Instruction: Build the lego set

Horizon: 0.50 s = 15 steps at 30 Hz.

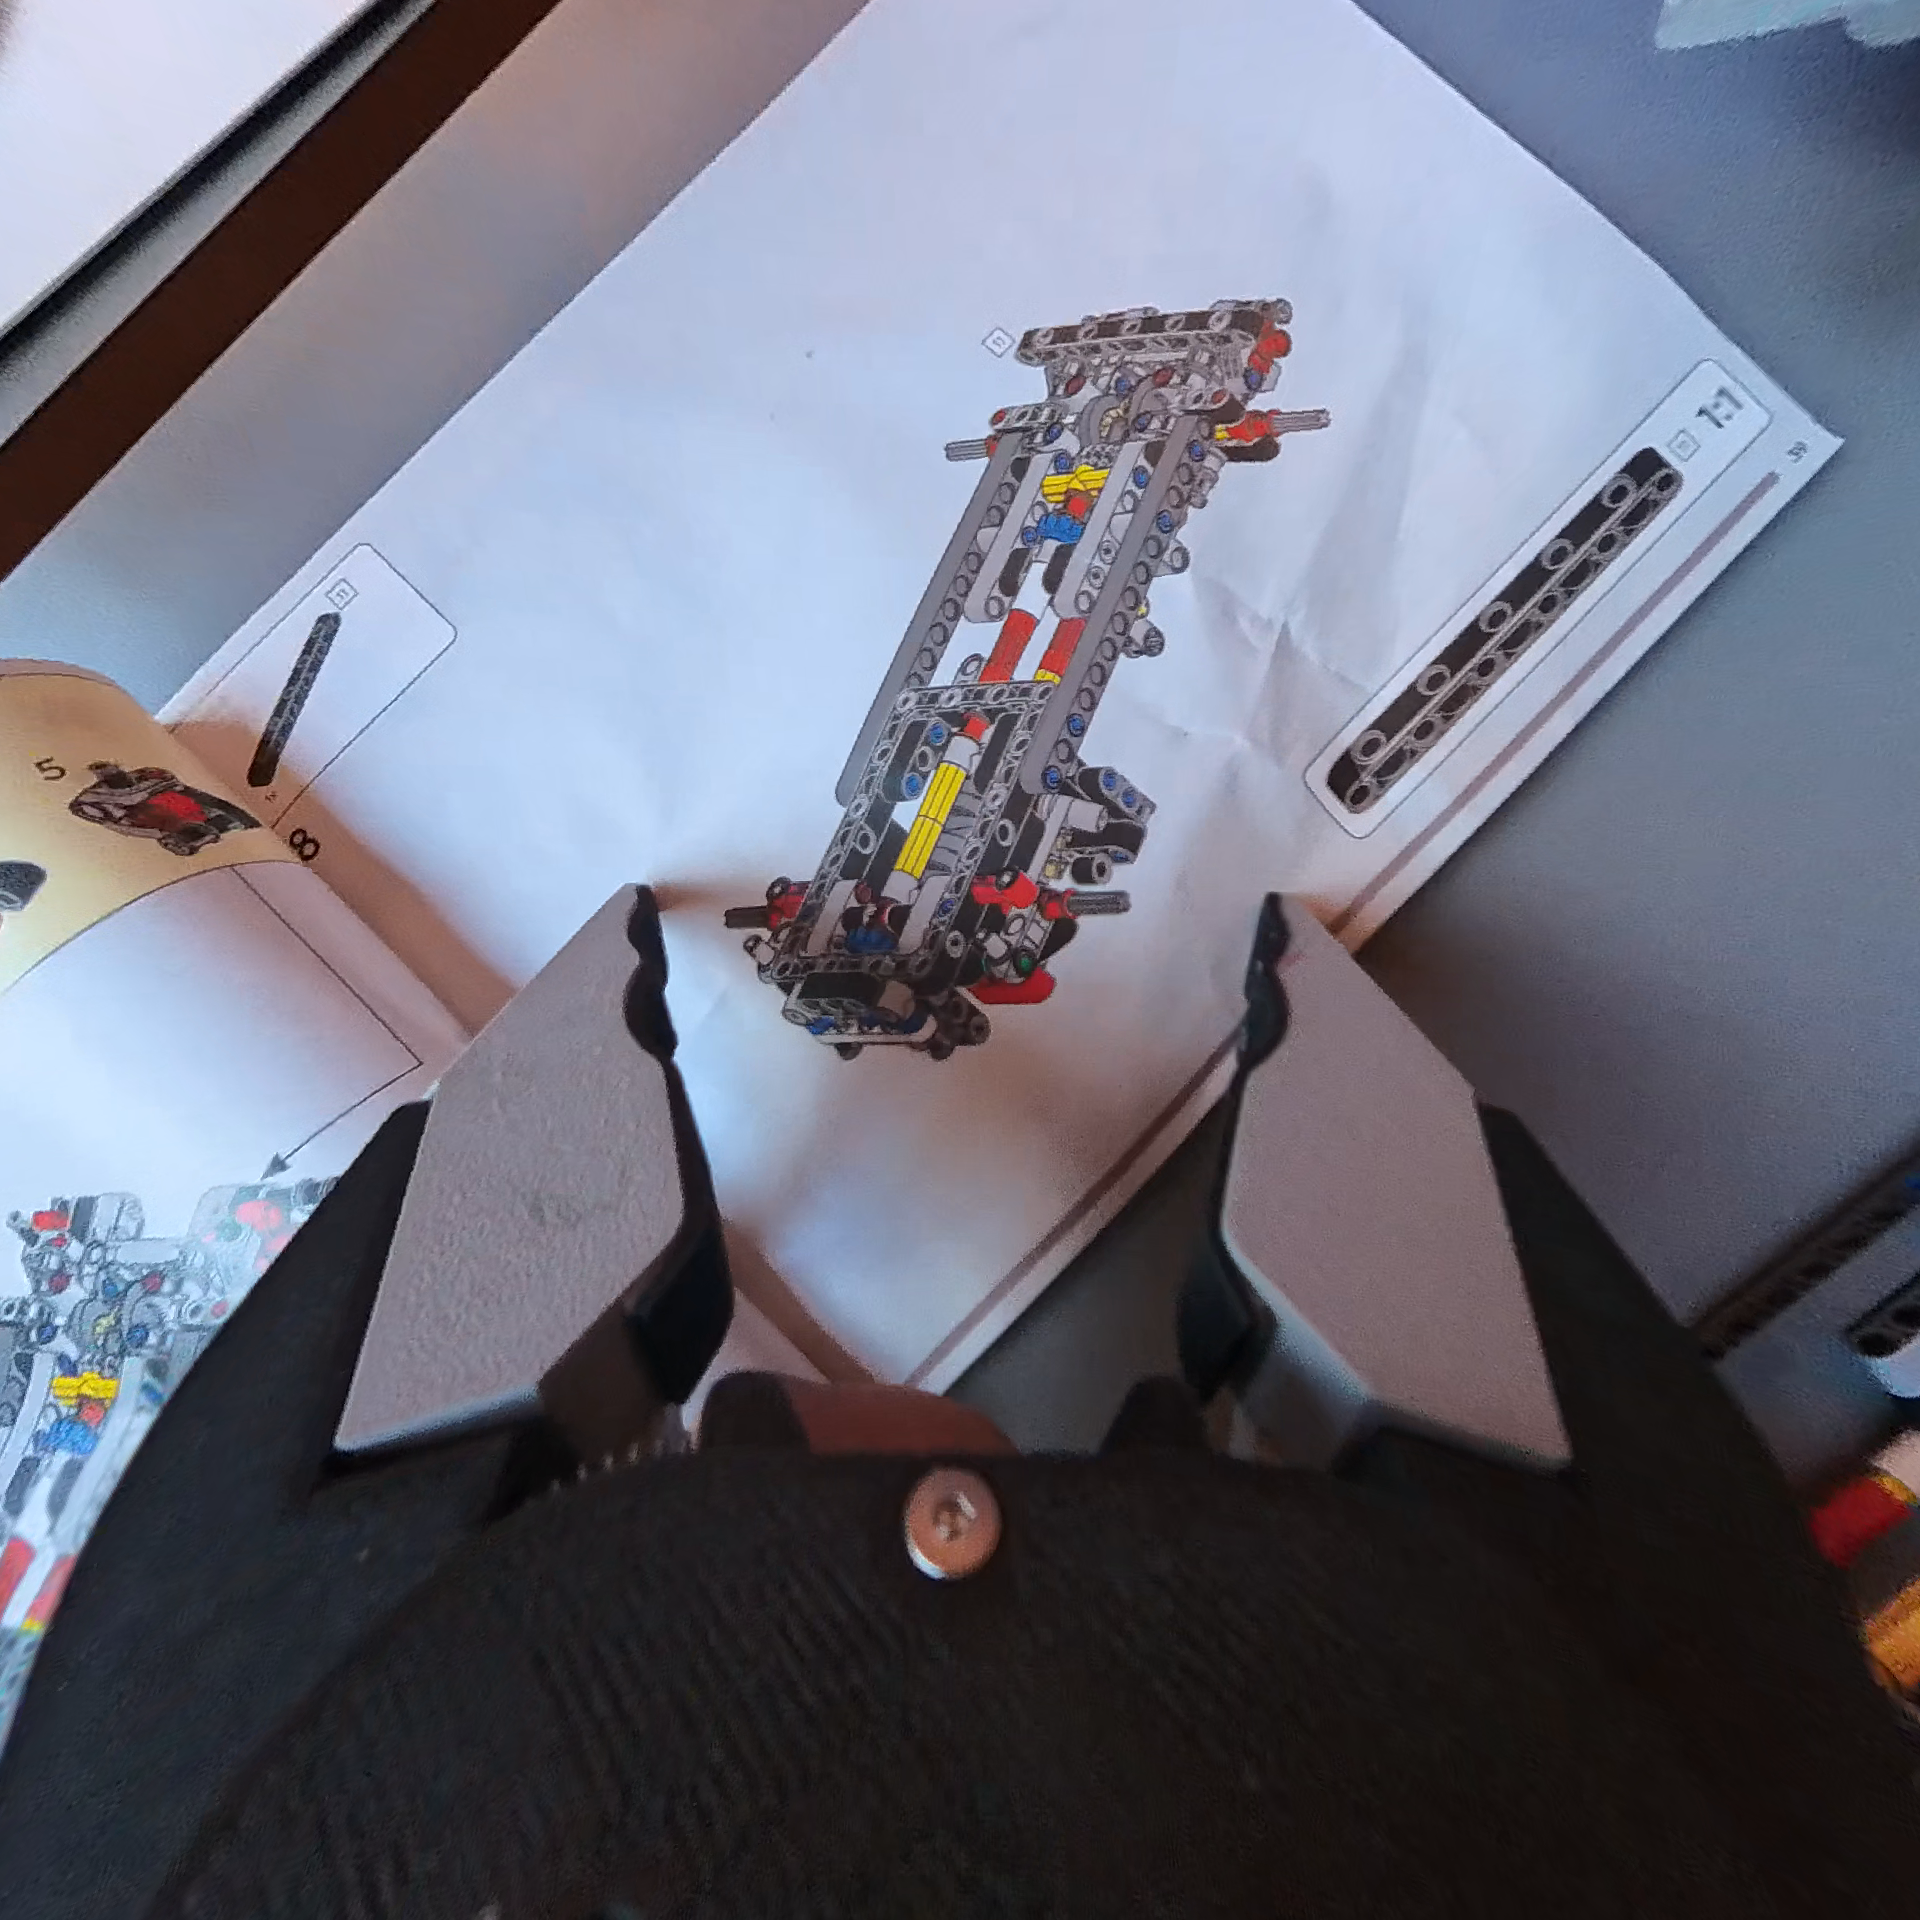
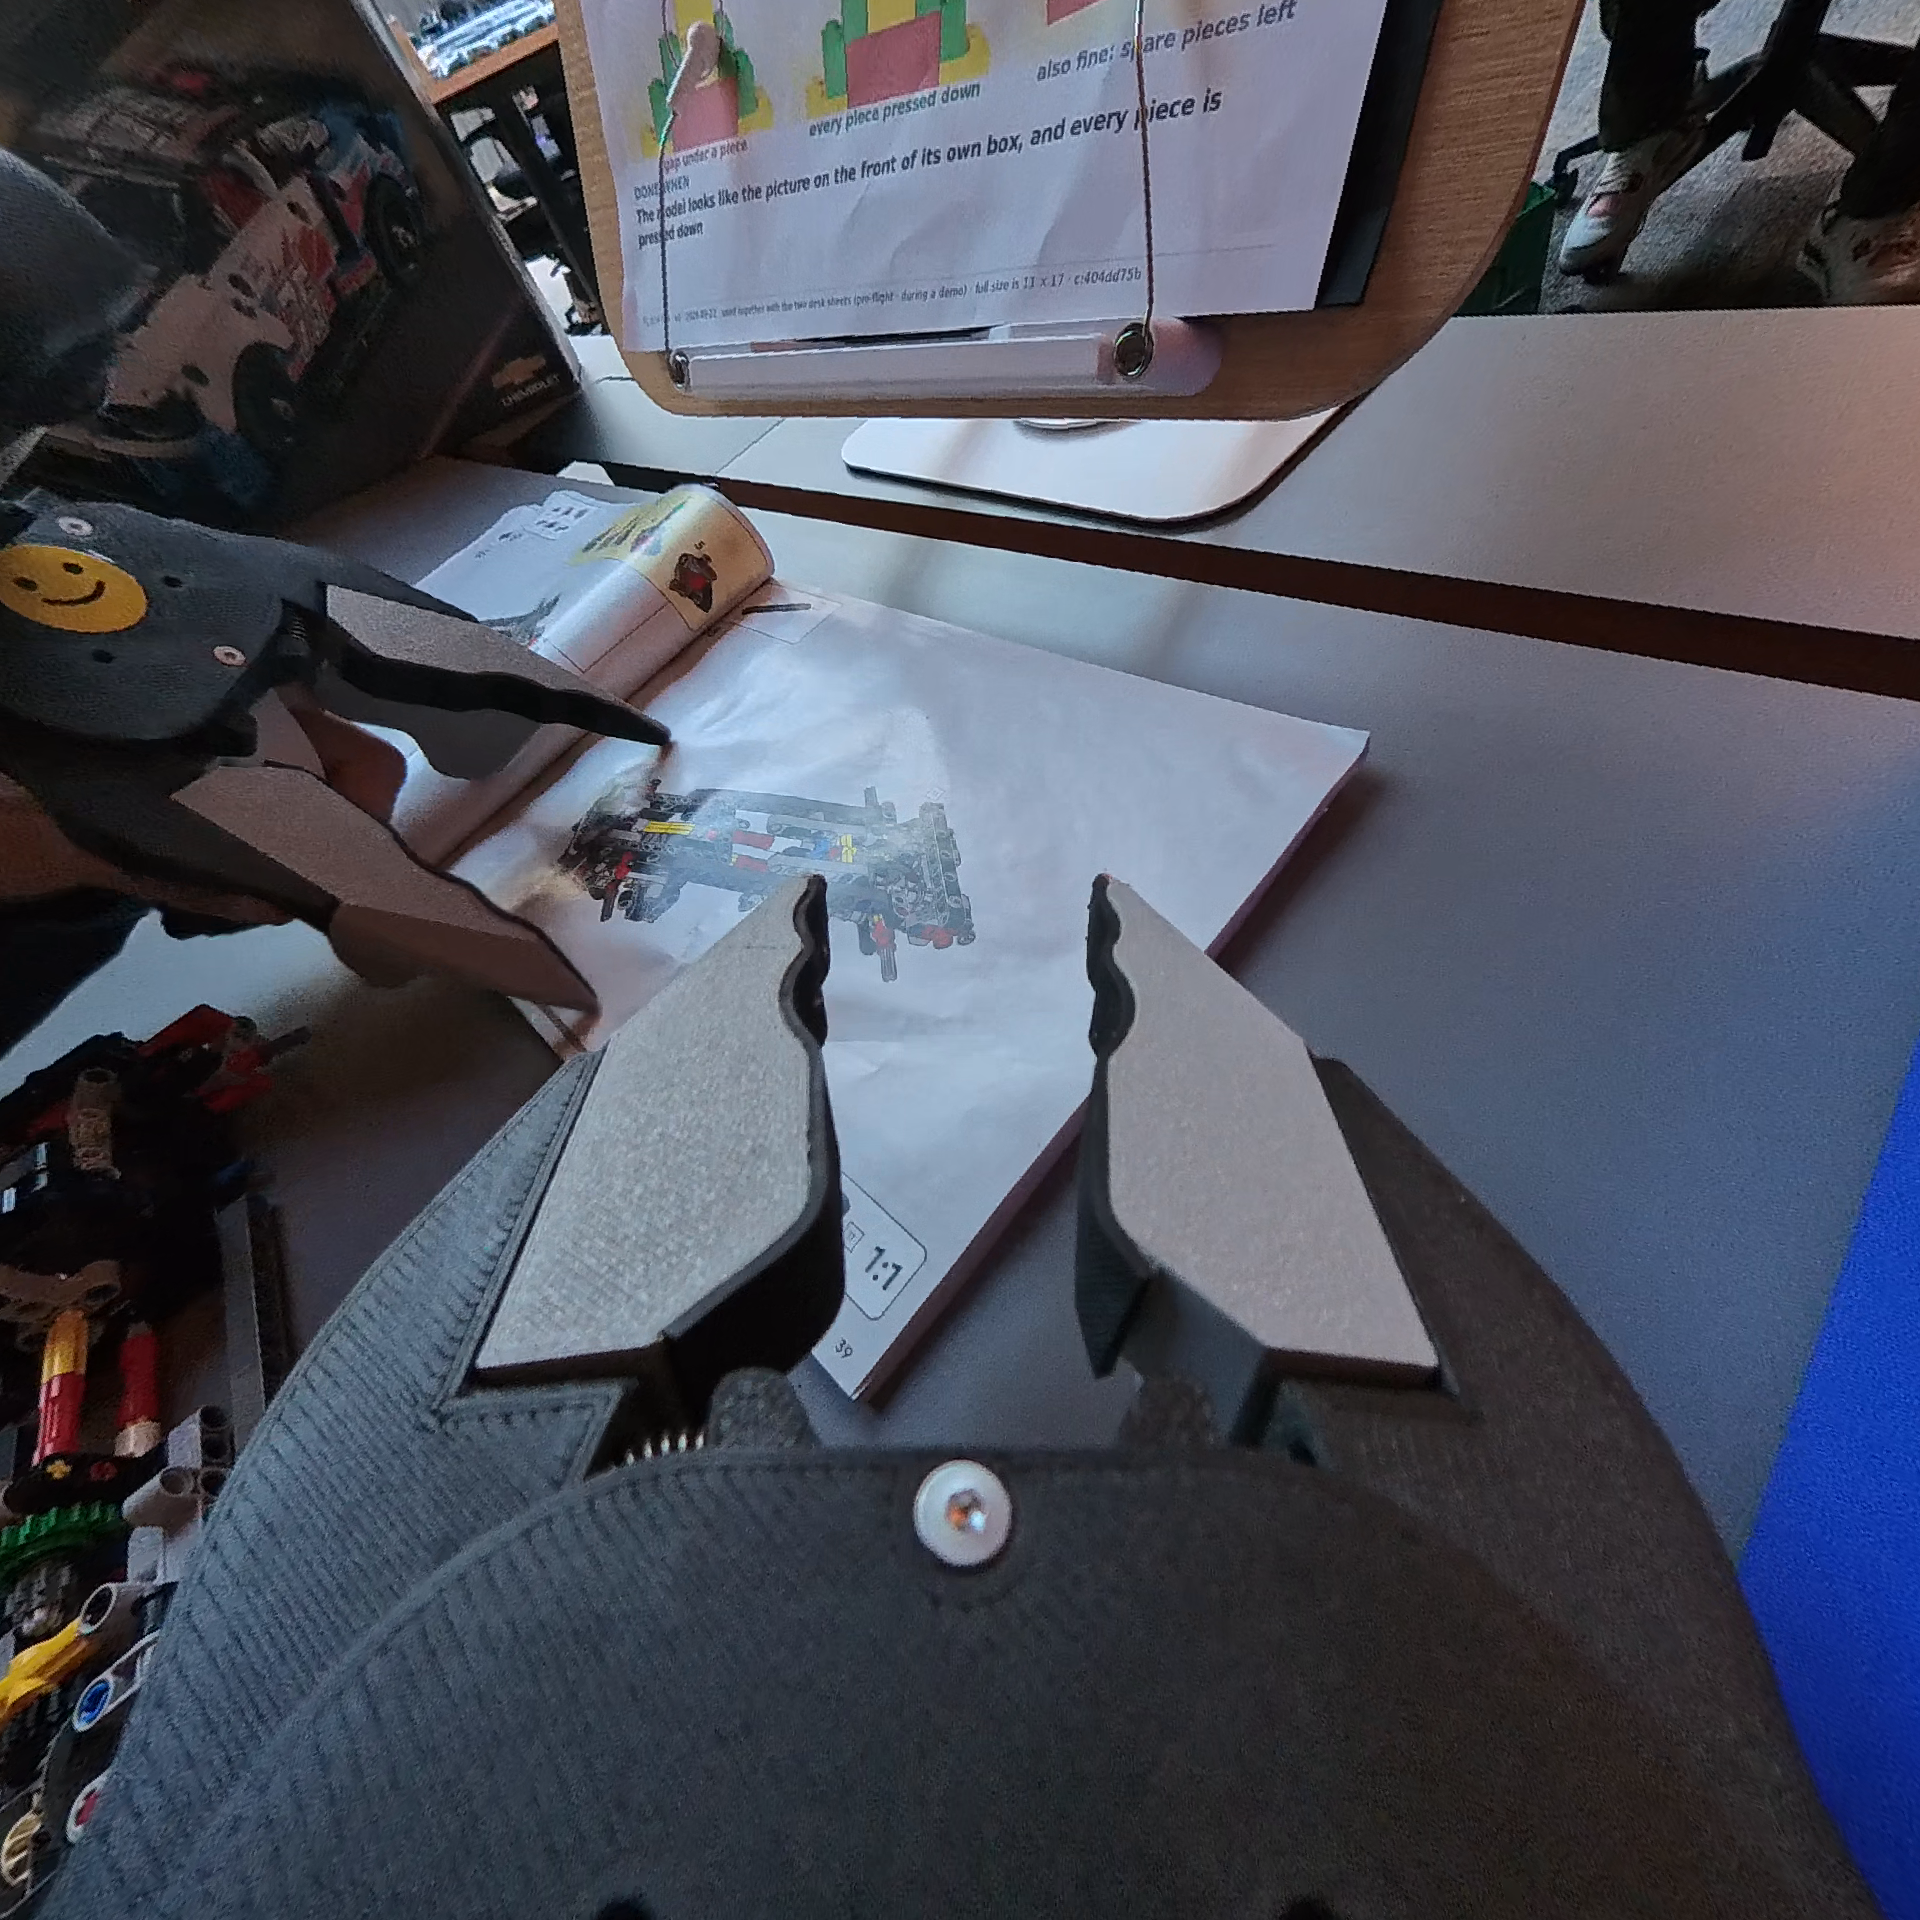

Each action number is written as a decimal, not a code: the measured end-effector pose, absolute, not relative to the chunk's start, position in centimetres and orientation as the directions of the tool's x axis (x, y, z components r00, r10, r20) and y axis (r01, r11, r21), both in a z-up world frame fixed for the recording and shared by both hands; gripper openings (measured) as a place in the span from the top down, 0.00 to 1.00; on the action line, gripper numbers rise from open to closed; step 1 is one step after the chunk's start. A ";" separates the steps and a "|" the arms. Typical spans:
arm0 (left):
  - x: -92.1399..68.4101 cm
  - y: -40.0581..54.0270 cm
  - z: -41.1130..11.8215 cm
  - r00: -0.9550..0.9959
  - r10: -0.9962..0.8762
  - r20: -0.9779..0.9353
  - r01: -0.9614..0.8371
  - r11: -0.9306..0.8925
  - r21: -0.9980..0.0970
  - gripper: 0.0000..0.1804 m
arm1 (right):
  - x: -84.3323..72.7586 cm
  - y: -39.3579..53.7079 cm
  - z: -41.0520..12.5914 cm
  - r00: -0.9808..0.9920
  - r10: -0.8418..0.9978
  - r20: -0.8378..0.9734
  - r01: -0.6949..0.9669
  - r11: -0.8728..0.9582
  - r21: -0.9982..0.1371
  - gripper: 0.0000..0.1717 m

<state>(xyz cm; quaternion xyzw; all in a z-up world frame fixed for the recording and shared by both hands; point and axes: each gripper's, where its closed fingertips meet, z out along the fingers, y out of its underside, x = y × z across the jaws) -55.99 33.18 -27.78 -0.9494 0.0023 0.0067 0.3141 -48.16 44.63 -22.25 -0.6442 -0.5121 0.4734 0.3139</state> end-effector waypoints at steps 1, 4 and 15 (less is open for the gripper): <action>-56.1 33.2 -27.8 1.000 -0.007 -0.016 -0.015 -0.802 -0.596 0.39 | -48.2 44.6 -22.3 0.027 0.957 -0.288 0.364 -0.278 -0.889 0.72; -56.8 33.1 -27.6 1.000 0.004 -0.008 -0.001 -0.795 -0.606 0.48 | -48.2 44.6 -22.4 0.029 0.958 -0.284 0.371 -0.274 -0.887 0.72; -56.4 32.7 -27.1 0.999 -0.038 0.010 -0.024 -0.789 -0.614 0.61 | -48.2 44.5 -22.4 0.028 0.962 -0.272 0.374 -0.262 -0.890 0.73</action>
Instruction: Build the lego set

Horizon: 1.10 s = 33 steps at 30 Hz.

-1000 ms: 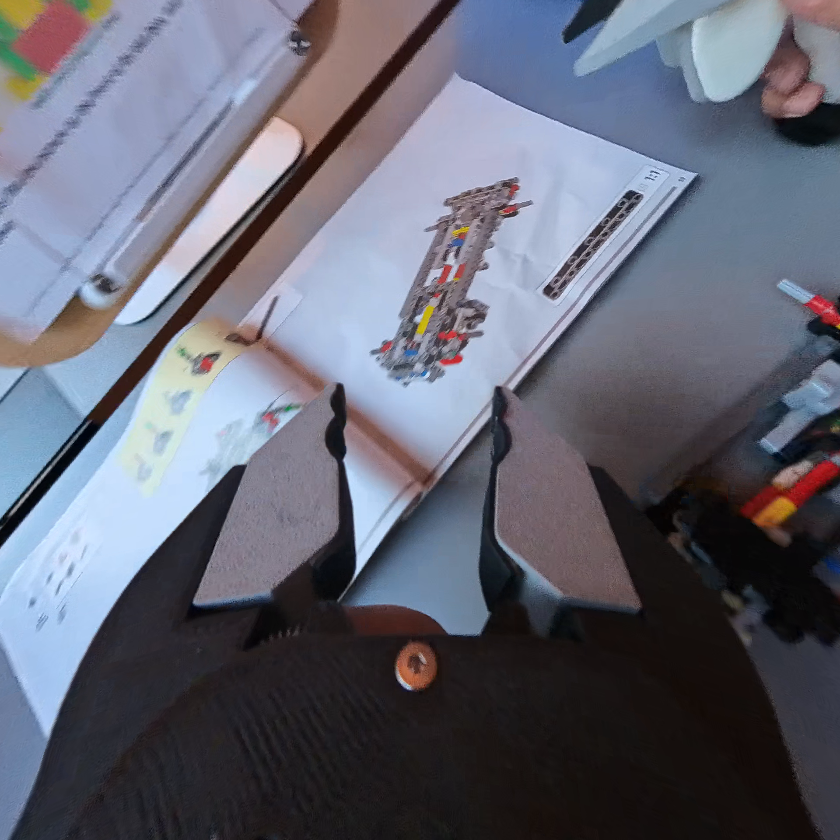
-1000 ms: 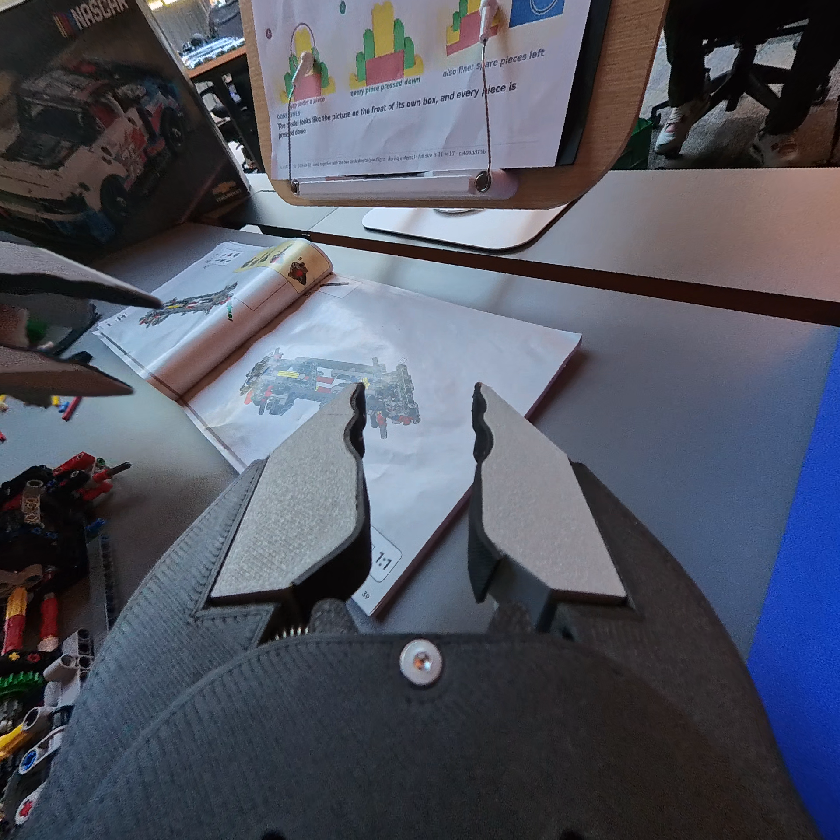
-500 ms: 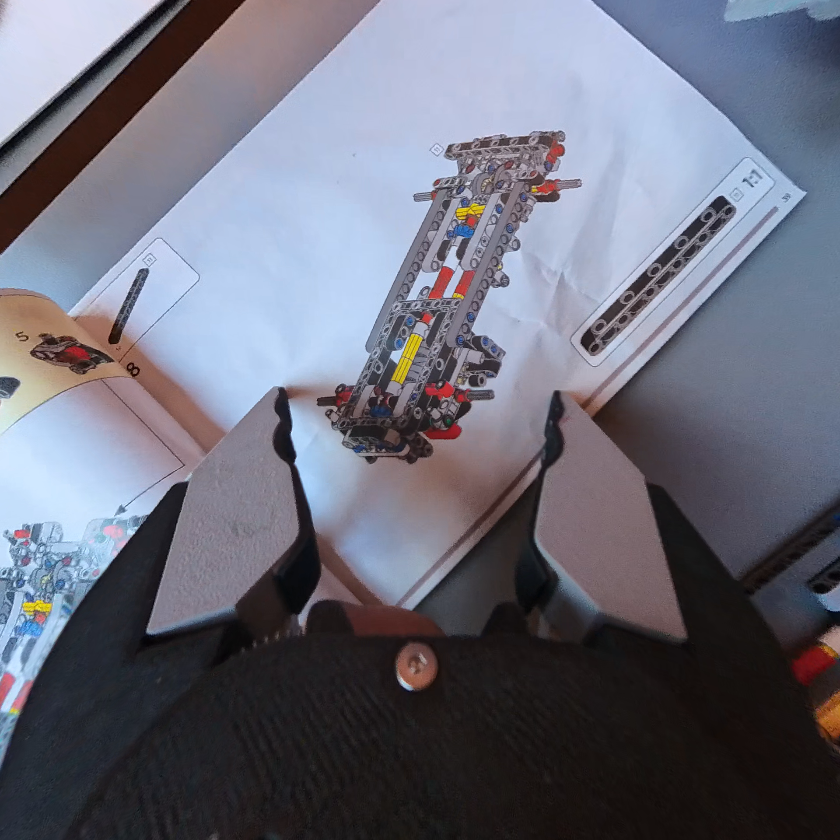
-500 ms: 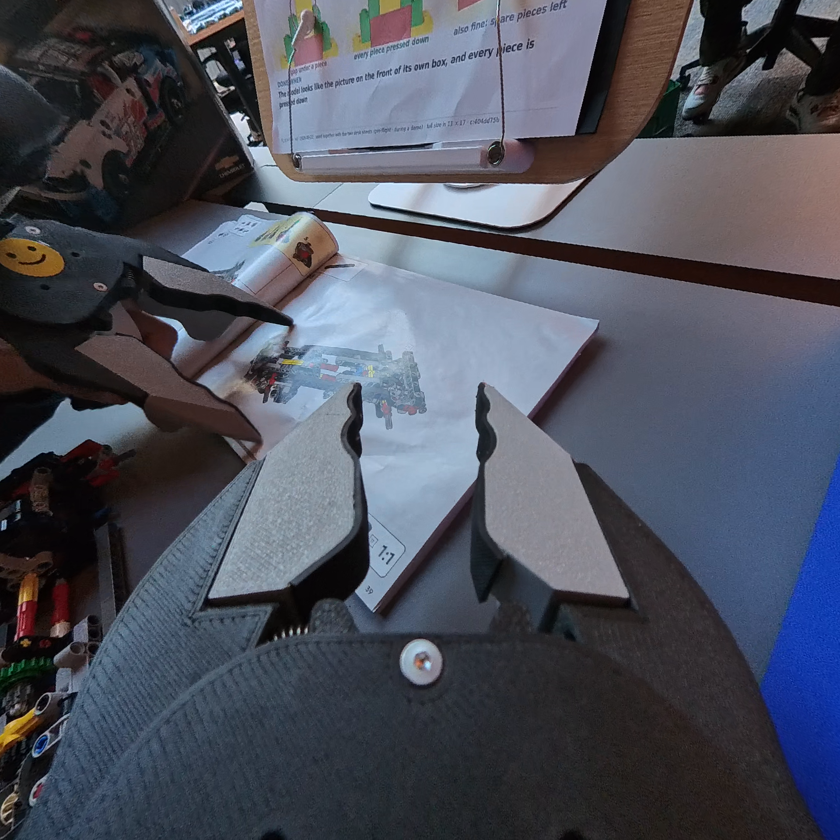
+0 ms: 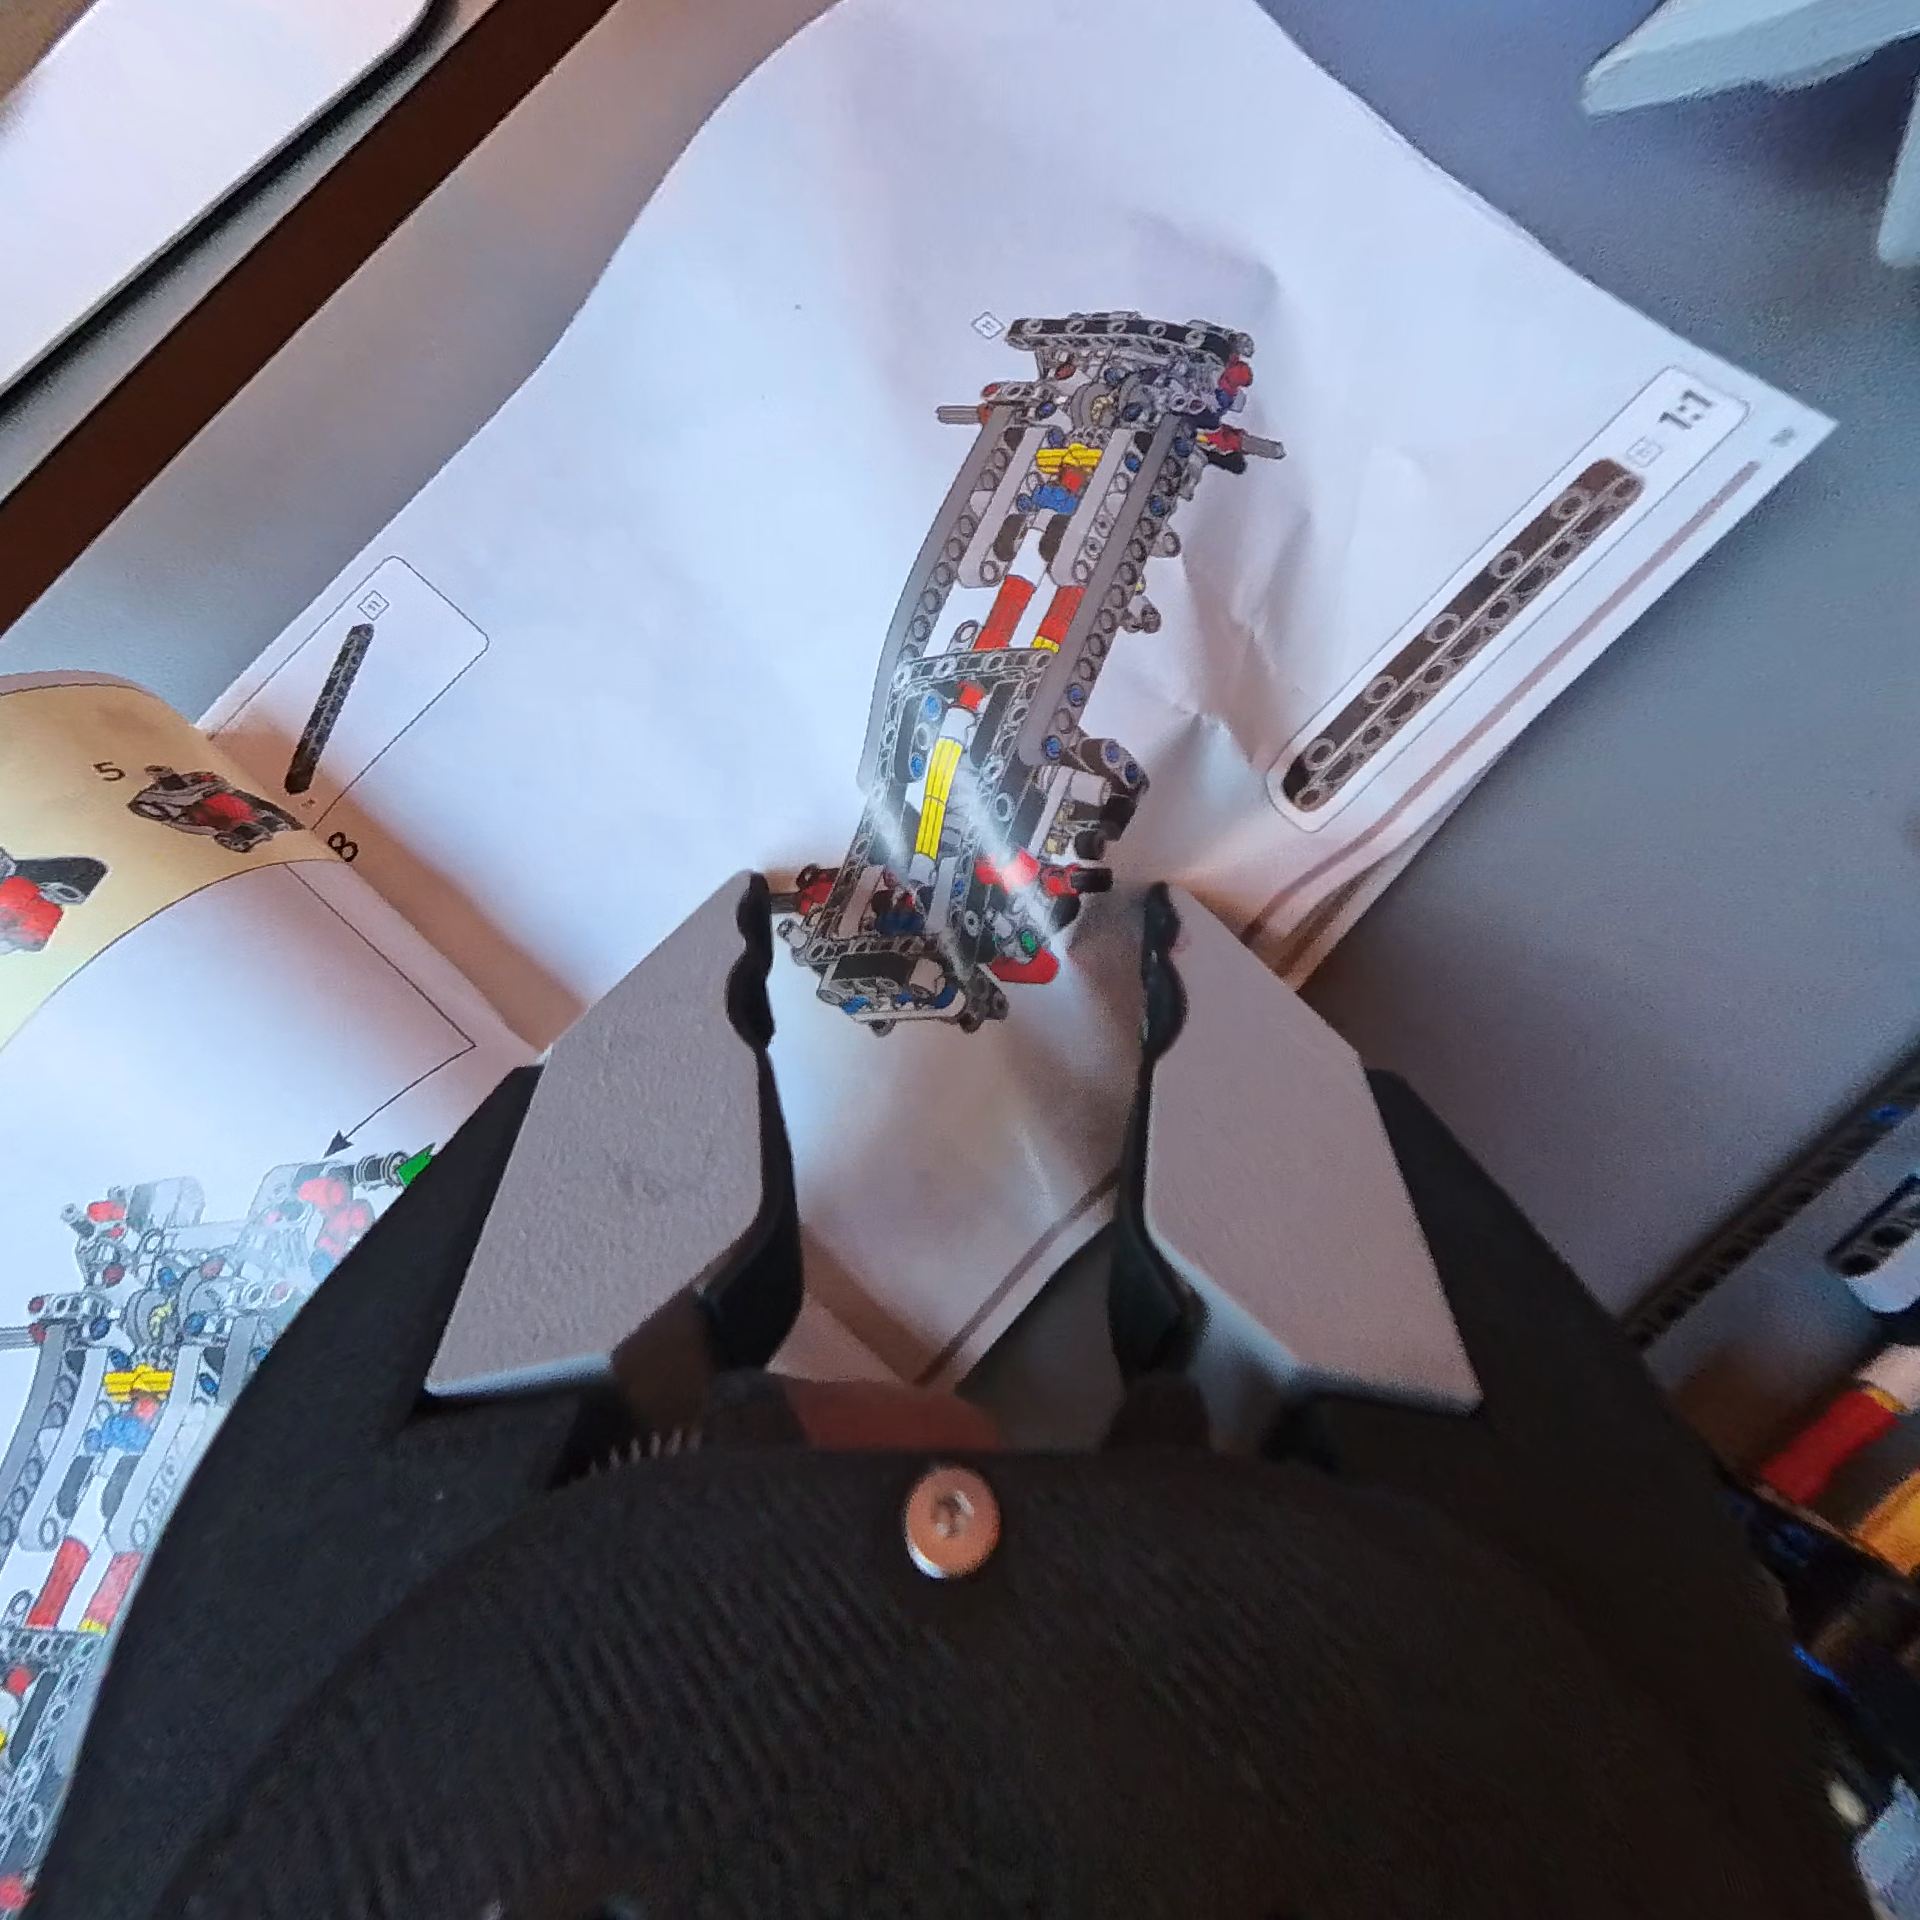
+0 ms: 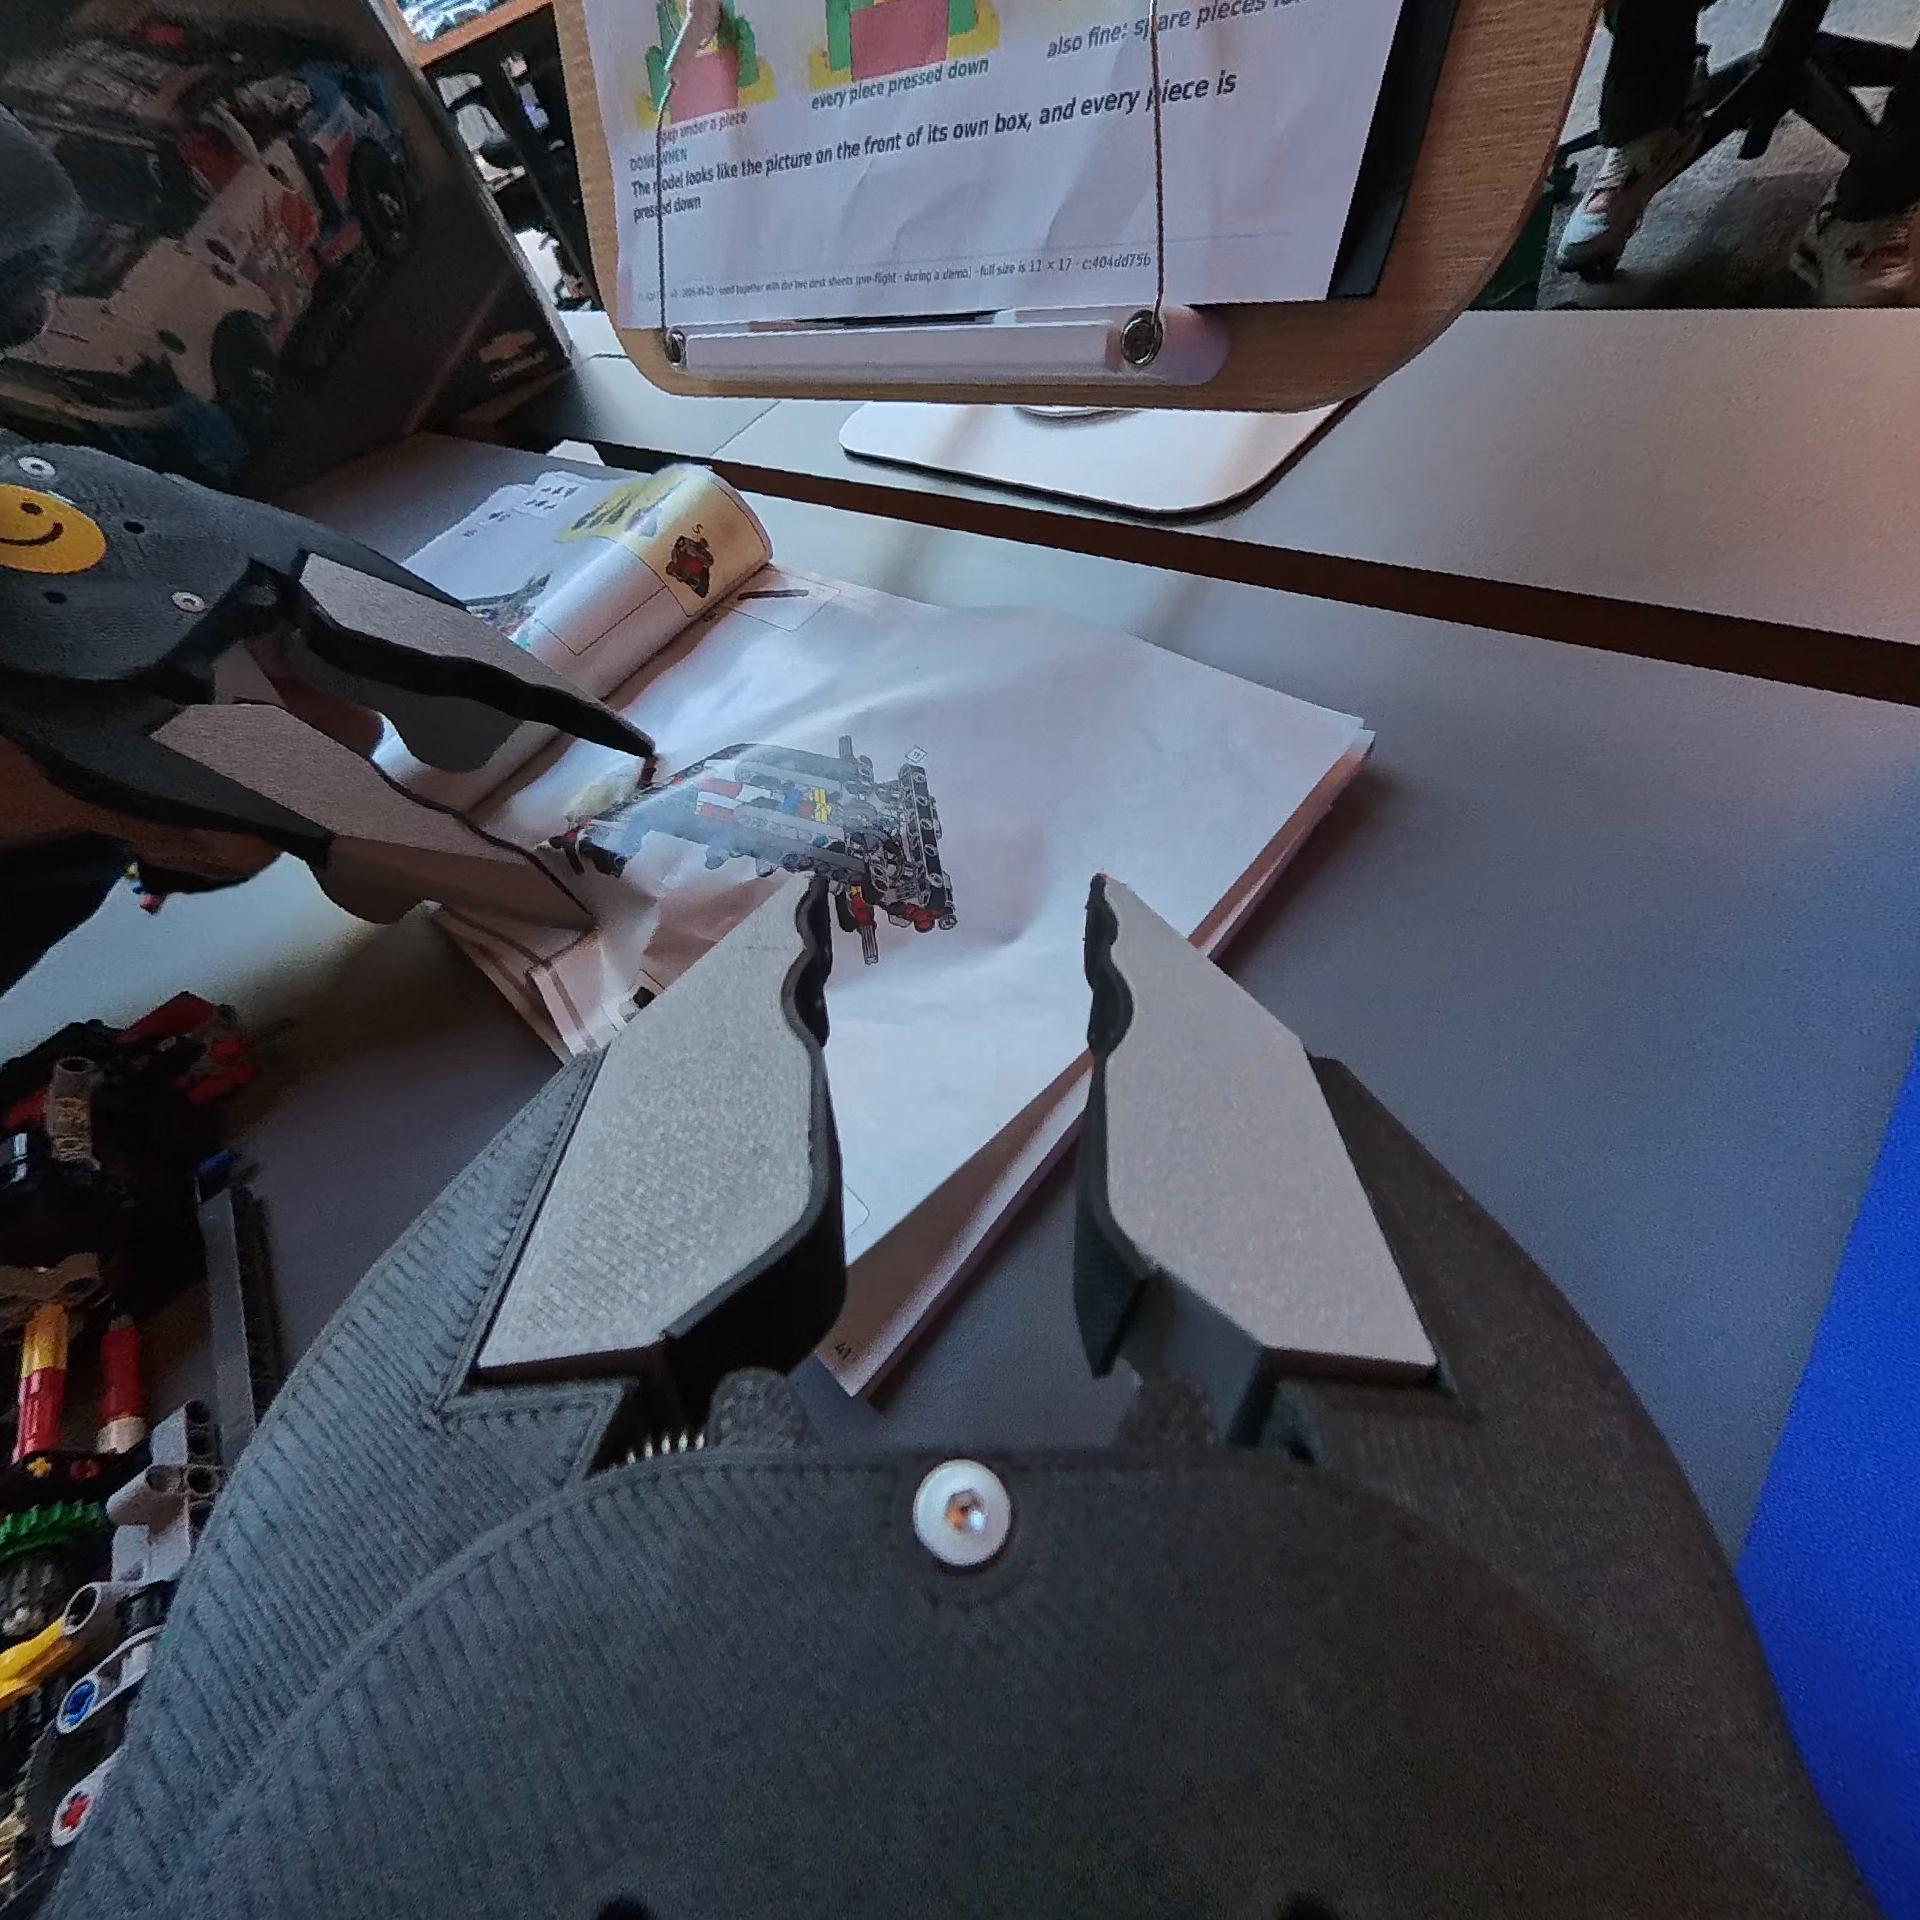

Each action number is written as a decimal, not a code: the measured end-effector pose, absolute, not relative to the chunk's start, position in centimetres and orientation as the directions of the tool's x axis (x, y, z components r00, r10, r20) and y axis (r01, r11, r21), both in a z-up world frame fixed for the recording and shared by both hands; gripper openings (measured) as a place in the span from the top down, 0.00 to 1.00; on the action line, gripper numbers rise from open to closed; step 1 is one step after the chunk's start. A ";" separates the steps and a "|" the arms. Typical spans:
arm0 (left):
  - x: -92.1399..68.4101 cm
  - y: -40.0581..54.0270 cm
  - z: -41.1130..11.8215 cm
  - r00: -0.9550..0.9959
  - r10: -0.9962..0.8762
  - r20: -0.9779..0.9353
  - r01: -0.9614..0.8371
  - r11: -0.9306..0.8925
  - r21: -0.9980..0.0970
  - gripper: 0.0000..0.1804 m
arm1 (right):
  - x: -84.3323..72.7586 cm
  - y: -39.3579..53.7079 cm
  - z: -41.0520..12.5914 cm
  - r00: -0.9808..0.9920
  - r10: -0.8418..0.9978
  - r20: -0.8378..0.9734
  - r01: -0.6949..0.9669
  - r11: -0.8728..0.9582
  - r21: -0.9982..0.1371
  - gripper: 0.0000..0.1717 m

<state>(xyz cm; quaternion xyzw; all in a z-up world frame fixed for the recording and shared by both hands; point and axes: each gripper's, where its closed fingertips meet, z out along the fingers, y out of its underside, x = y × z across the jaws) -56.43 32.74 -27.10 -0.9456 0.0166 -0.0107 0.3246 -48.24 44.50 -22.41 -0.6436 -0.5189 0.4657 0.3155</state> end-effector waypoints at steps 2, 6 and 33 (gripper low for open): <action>-56.4 32.4 -27.1 0.999 -0.052 0.015 -0.032 -0.797 -0.604 0.60 | -48.2 44.5 -22.3 0.027 0.960 -0.277 0.369 -0.267 -0.890 0.73; -56.8 31.5 -27.1 0.996 -0.089 0.010 -0.067 -0.812 -0.580 0.59 | -48.3 44.4 -22.5 0.021 0.961 -0.277 0.379 -0.264 -0.887 0.73; -63.8 19.7 -23.2 0.960 0.206 0.189 0.279 -0.661 -0.697 1.00 | -51.2 39.5 -22.7 -0.216 0.942 -0.258 0.494 -0.123 -0.861 0.78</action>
